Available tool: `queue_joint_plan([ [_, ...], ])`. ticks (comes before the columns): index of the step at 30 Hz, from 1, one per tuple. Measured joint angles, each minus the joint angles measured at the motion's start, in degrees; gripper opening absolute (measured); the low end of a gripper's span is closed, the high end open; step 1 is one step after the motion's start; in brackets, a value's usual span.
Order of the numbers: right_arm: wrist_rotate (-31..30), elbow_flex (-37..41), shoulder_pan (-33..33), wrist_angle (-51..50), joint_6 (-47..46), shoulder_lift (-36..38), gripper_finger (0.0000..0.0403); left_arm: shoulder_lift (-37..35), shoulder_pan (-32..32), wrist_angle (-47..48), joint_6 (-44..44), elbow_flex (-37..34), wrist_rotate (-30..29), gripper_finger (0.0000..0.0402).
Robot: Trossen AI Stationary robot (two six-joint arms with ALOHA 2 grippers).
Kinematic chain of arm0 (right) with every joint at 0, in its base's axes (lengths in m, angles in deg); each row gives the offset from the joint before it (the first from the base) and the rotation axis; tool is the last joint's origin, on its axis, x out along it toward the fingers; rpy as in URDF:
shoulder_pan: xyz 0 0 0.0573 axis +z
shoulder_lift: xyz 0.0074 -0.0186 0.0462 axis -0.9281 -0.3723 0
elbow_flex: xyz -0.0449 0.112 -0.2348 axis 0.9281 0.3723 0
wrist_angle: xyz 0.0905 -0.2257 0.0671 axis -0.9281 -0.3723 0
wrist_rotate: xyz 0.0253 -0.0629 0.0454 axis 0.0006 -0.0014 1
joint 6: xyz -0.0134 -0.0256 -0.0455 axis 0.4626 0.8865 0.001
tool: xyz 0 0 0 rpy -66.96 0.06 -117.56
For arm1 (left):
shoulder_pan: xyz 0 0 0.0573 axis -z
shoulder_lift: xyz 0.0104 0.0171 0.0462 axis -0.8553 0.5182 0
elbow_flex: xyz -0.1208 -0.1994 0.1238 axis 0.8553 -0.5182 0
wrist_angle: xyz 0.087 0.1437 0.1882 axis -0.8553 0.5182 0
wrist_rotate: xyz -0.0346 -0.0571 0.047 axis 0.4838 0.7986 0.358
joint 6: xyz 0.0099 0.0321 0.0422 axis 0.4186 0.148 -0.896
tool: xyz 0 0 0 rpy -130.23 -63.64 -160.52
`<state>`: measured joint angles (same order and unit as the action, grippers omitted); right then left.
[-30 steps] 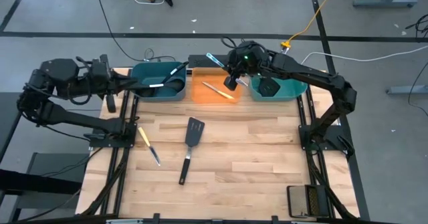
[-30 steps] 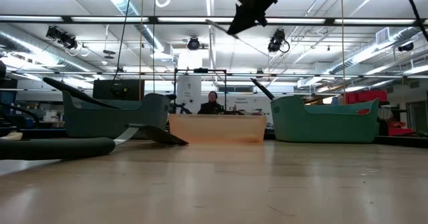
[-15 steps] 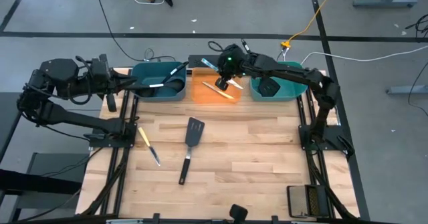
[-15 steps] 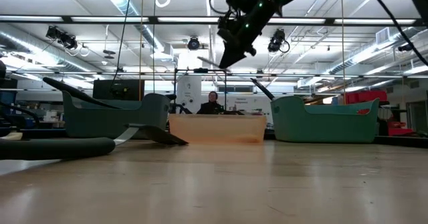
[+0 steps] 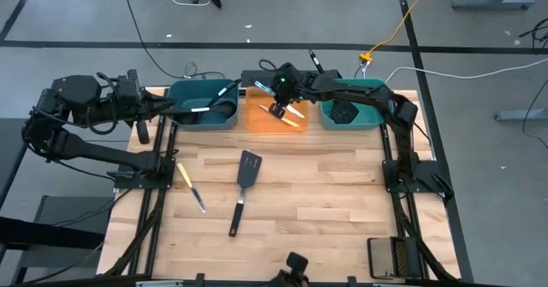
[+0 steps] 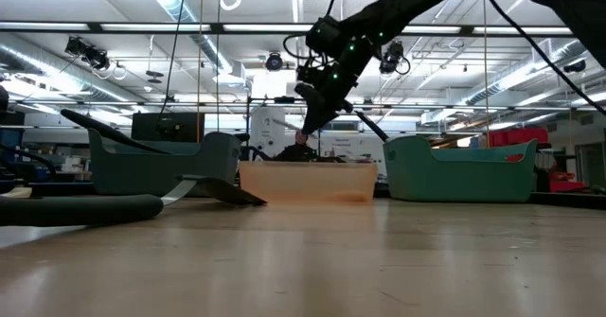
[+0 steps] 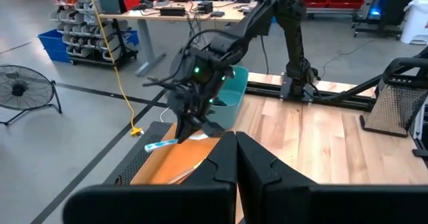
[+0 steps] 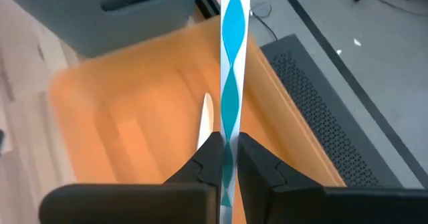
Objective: Pick & Place Kitchen Items
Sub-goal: Put the white knife into the orange bin
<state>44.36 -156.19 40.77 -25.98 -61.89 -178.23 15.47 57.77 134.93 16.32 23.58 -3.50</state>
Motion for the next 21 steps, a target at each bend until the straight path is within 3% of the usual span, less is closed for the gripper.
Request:
queue_joint_plan([
  [21,2.32,0.07,-1.43,2.08,-0.06,-6.94,0.0032,0.0,0.0,0.02,-0.27,0.0,1.04,0.0001],
])
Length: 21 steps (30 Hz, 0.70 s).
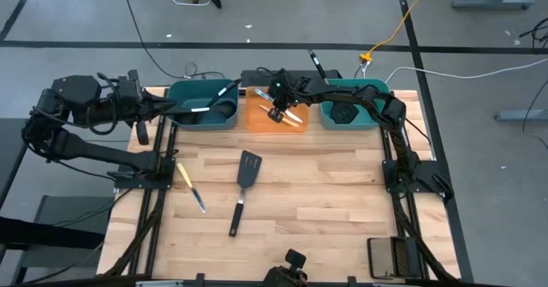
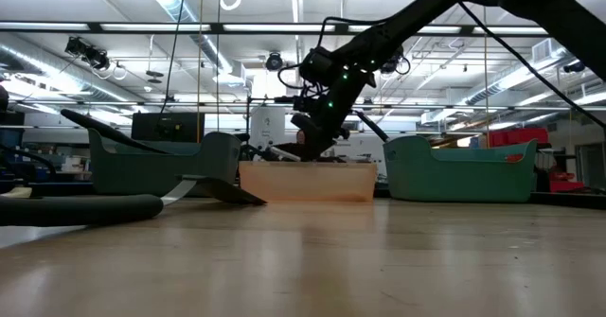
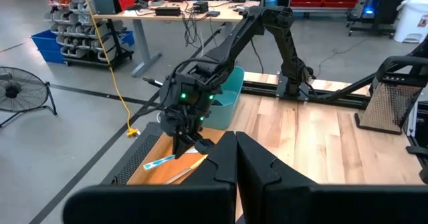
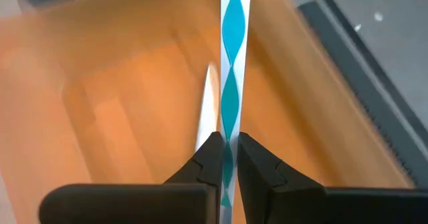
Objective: Pick & Place Kitchen Items
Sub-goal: Put the white knife into the orange bin
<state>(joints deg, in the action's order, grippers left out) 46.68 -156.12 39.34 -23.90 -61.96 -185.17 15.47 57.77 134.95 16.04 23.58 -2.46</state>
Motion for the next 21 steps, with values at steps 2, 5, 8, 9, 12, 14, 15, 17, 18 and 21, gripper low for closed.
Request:
queue_joint_plan([
  [2,0.57,0.0,0.0,-0.86,-0.42,-0.21,0.0032,0.0,0.0,0.0,0.0,0.0,-0.01,0.0001],
  [5,0.85,0.0,0.0,-1.24,-0.8,-0.42,0.0032,0.0,0.0,0.01,0.0,0.0,-0.01,0.0001],
  [8,0.85,0.0,0.0,-1.95,-1.01,-0.44,0.0032,0.0,0.0,0.02,-0.09,0.0,-0.01,0.0001],
  [9,0.85,0.0,0.0,-2.01,-1.01,-0.44,0.0032,0.0,0.0,0.02,-0.09,0.0,-0.01,0.0001],
  [12,0.81,0.0,0.0,-1.99,-1.01,-0.44,0.0032,0.0,0.0,0.02,-0.13,0.0,-0.01,0.0001],
  [14,0.79,0.0,0.0,-1.97,-1.01,-0.44,0.0032,0.0,0.0,0.02,-0.13,0.0,-0.01,0.0001],
  [15,0.78,0.0,0.0,-1.99,-1.01,-0.44,0.0032,0.0,0.0,0.02,-0.13,0.0,0.01,0.0001],
  [17,0.75,0.0,0.0,-1.99,-1.01,-0.44,0.0032,0.0,0.0,0.02,-0.02,0.0,0.01,0.0001],
  [18,0.74,0.0,0.0,-1.97,-1.01,-0.44,0.0032,0.0,0.0,0.02,-0.02,0.0,-0.01,0.0001],
  [21,0.69,0.0,0.0,-1.97,-1.01,-0.44,0.0032,0.0,0.0,0.02,0.03,0.0,0.0,0.0001],
])
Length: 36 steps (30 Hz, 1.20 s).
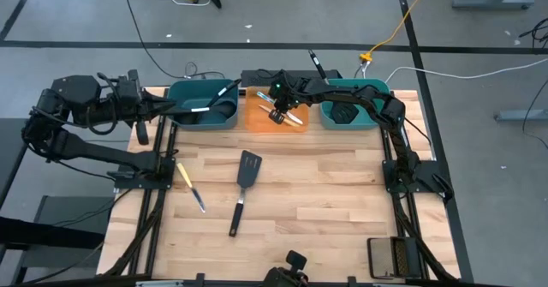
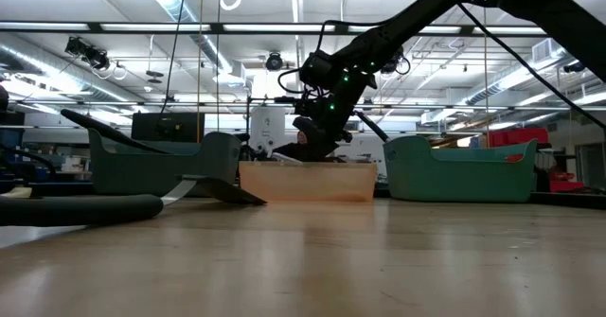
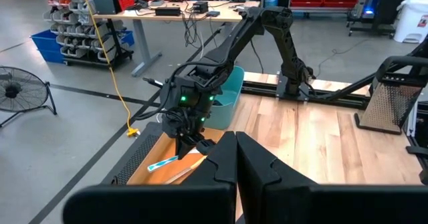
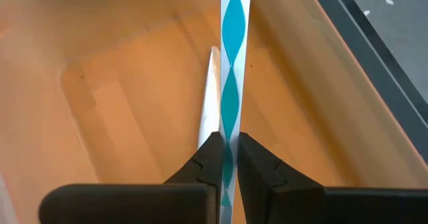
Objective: Pick & Place Kitchen Items
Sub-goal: Put the white knife into the orange bin, then put the black spatula into the green bin
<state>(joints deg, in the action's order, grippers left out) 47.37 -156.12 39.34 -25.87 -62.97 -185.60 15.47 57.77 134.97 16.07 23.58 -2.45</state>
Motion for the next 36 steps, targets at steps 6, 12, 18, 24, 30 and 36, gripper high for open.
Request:
queue_joint_plan([
  [6,-0.02,0.0,0.0,0.0,0.0,0.0,0.0032,0.0,0.0,0.01,0.12,0.0,0.0,0.0001],
  [12,-0.02,0.0,0.0,-0.02,0.0,0.0,0.0032,0.0,0.0,0.0,0.19,0.0,-0.01,0.0001],
  [18,-0.02,0.0,0.0,0.0,0.0,0.0,0.0032,0.0,0.0,0.0,0.2,0.0,-0.01,0.0001],
  [24,-0.04,0.0,0.0,0.51,-1.47,0.0,0.0048,0.0,0.0,0.04,0.21,0.0,-0.01,0.0001],
  [30,-0.04,0.0,0.0,1.73,-1.75,0.0,0.0073,0.0,0.01,0.13,0.2,0.0,-0.01,0.0001],
  [36,-0.04,0.0,0.0,1.7,-1.75,0.0,0.0097,0.0,0.0,0.17,0.2,0.0,-0.01,0.0001],
])
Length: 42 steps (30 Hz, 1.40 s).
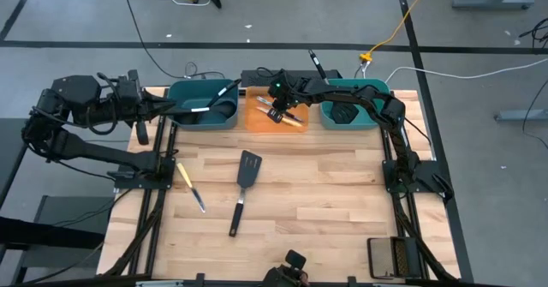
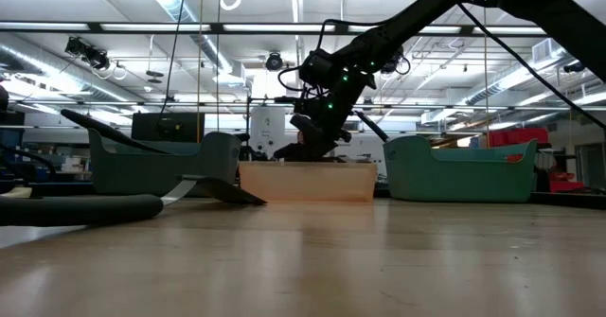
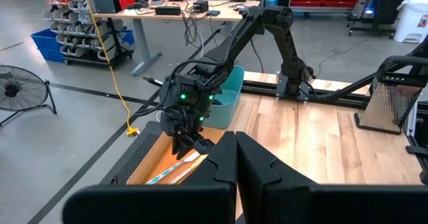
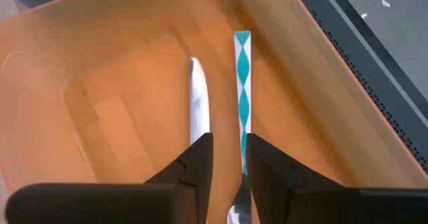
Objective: Pick & Place Kitchen Items
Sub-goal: Put the black spatula into the green bin
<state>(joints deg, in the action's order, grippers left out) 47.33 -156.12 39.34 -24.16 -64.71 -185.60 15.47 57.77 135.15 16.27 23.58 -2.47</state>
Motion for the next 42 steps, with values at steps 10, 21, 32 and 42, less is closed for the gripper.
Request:
queue_joint_plan([
  [10,0.0,0.0,0.02,0.0,0.0,0.0,0.0125,-0.02,0.01,0.39,0.01,0.01,0.0,0.0002],
  [21,-0.02,-0.02,0.33,-0.04,0.02,3.32,0.0093,-0.02,0.0,0.39,0.03,0.02,-0.02,0.0002],
  [32,-0.02,-0.07,2.18,1.46,0.46,10.47,0.0051,-0.02,0.01,0.39,1.34,0.02,0.0,0.0002],
  [42,-0.02,-0.07,4.33,4.99,0.48,15.47,0.0032,-0.01,0.01,0.39,1.35,0.02,0.0,0.0002],
])
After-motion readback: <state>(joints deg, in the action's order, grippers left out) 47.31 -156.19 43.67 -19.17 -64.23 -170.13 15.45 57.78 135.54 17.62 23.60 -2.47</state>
